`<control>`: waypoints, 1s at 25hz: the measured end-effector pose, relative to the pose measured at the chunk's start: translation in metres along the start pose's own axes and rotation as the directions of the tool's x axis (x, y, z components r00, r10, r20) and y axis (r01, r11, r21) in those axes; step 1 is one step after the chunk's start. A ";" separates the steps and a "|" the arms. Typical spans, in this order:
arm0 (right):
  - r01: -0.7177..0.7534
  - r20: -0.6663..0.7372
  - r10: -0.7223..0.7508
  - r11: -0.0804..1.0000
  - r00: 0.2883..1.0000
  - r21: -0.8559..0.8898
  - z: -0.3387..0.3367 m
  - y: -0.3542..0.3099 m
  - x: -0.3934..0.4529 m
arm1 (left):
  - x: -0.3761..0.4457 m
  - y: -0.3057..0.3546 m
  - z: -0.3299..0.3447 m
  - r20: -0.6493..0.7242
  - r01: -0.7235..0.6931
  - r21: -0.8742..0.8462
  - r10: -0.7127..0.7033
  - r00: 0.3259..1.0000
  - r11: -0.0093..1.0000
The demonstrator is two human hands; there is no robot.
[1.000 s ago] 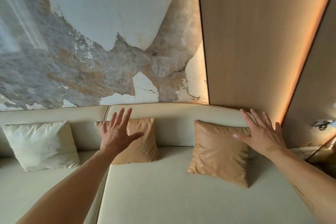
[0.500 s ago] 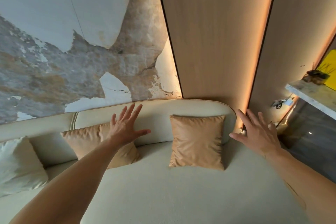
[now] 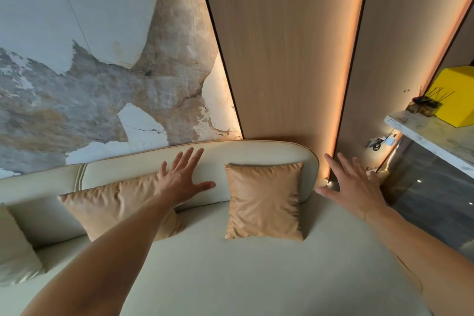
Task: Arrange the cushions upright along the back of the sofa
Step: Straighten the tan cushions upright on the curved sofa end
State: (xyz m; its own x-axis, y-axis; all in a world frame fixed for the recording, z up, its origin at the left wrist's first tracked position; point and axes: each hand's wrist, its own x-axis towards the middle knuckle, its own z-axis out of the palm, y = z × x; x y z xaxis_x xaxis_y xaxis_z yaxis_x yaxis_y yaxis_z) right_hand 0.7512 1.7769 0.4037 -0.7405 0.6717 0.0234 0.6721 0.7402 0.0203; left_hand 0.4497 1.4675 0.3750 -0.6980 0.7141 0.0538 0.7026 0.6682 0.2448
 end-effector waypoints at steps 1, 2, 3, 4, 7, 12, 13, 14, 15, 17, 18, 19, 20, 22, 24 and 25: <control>0.006 0.007 -0.006 1.000 1.000 0.011 0.002 0.007 0.006 | 0.003 0.007 0.003 -0.003 0.007 -0.003 -0.007 1.000 1.000; 0.012 0.009 -0.012 1.000 1.000 0.029 0.003 0.014 0.013 | 0.006 0.013 0.006 -0.007 0.016 -0.005 -0.016 1.000 1.000; 0.021 0.007 -0.021 0.999 1.000 0.045 0.006 0.023 0.020 | 0.008 0.022 0.010 -0.012 0.027 -0.004 -0.027 1.000 1.000; 0.031 0.009 -0.032 0.998 0.999 0.059 0.009 0.032 0.026 | 0.010 0.031 0.014 -0.013 0.040 -0.002 -0.040 0.999 0.999; 0.049 0.023 -0.051 0.995 0.998 0.090 0.024 0.059 0.040 | 0.014 0.061 0.028 0.002 0.076 -0.022 -0.076 0.997 0.997; 0.067 0.080 -0.073 0.995 0.994 0.076 0.047 0.073 0.055 | 0.022 0.082 0.043 0.021 0.089 -0.038 -0.088 0.996 0.995; 0.067 0.086 -0.074 0.995 0.994 0.079 0.051 0.070 0.058 | 0.024 0.080 0.045 0.023 0.089 -0.038 -0.088 0.996 0.995; 0.064 0.091 -0.072 0.994 0.993 0.086 0.055 0.064 0.059 | 0.027 0.076 0.048 0.025 0.085 -0.036 -0.084 0.996 0.996; 0.060 0.094 -0.069 0.994 0.993 0.090 0.060 0.057 0.060 | 0.030 0.070 0.050 0.032 0.078 -0.034 -0.077 0.997 0.996; 0.057 0.103 -0.065 0.995 0.993 0.077 0.071 0.042 0.062 | 0.035 0.060 0.059 0.066 0.070 -0.038 -0.067 0.996 0.997; 0.048 0.109 -0.056 0.996 0.992 0.074 0.077 0.035 0.063 | 0.037 0.056 0.066 0.079 0.058 -0.035 -0.056 0.995 0.998; 0.042 0.117 -0.050 0.997 0.992 0.070 0.083 0.029 0.065 | 0.038 0.055 0.072 0.089 0.046 -0.037 -0.043 0.995 0.998; 0.036 0.126 -0.044 0.997 0.991 0.065 0.090 0.023 0.066 | 0.040 0.054 0.079 0.090 0.035 -0.046 -0.030 0.995 0.998; 0.028 0.144 -0.036 0.998 0.989 0.057 0.104 0.012 0.071 | 0.046 0.051 0.092 0.079 0.014 -0.057 -0.009 0.997 0.998; 0.029 0.162 -0.040 0.997 0.986 0.067 0.117 0.004 0.075 | 0.052 0.048 0.100 0.078 0.011 -0.061 -0.006 0.997 0.998; 0.034 0.167 -0.045 0.997 0.985 0.072 0.123 0.002 0.078 | 0.055 0.046 0.105 0.078 0.016 -0.062 -0.011 0.997 0.998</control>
State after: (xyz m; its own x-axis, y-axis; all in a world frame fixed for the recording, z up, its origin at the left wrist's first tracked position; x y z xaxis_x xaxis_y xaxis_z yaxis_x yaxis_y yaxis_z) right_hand 0.6938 1.8345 0.2827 -0.7605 0.6330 -0.1449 0.6446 0.7628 -0.0509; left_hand 0.4584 1.5593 0.2878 -0.6924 0.7211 -0.0247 0.6816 0.6650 0.3052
